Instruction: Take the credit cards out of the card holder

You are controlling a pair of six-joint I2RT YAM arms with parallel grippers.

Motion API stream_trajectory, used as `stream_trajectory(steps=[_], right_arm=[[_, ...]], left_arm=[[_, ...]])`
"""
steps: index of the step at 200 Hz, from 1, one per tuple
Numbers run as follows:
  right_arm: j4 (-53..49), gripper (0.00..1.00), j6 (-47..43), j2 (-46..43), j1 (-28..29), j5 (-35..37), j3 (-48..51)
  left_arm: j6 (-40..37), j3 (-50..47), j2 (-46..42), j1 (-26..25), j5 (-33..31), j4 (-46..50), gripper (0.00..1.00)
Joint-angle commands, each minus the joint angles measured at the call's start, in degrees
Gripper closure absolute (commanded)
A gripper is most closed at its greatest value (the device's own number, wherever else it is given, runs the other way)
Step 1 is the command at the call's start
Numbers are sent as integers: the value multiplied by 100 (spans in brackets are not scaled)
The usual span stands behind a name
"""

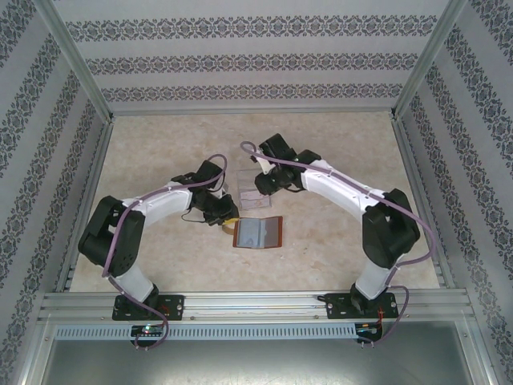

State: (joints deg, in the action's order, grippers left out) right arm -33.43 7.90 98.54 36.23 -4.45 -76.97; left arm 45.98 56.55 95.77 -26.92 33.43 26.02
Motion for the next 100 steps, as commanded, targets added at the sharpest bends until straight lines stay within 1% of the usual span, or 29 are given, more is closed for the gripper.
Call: stream_trajectory(steps=[1, 10, 36, 46, 58, 100], right_arm=[[550, 73, 1647, -393, -56, -611, 518], [698, 74, 2104, -495, -59, -775, 730], [1374, 76, 3262, -647, -49, -1613, 1337], [1617, 77, 3554, -669, -5, -1814, 1545], [1735, 77, 3708, -676, 78, -1918, 1693], [1701, 79, 3919, -639, 329, -1813, 1848]], left_arm=[[-129, 118, 257, -133, 137, -201, 85], [-130, 112, 322, -154, 131, -218, 86], [-141, 32, 436, -175, 72, -277, 87], [-122, -27, 471, -175, 70, -328, 87], [-101, -91, 498, -188, 85, -384, 87], [-11, -369, 456, -202, 136, -569, 89]])
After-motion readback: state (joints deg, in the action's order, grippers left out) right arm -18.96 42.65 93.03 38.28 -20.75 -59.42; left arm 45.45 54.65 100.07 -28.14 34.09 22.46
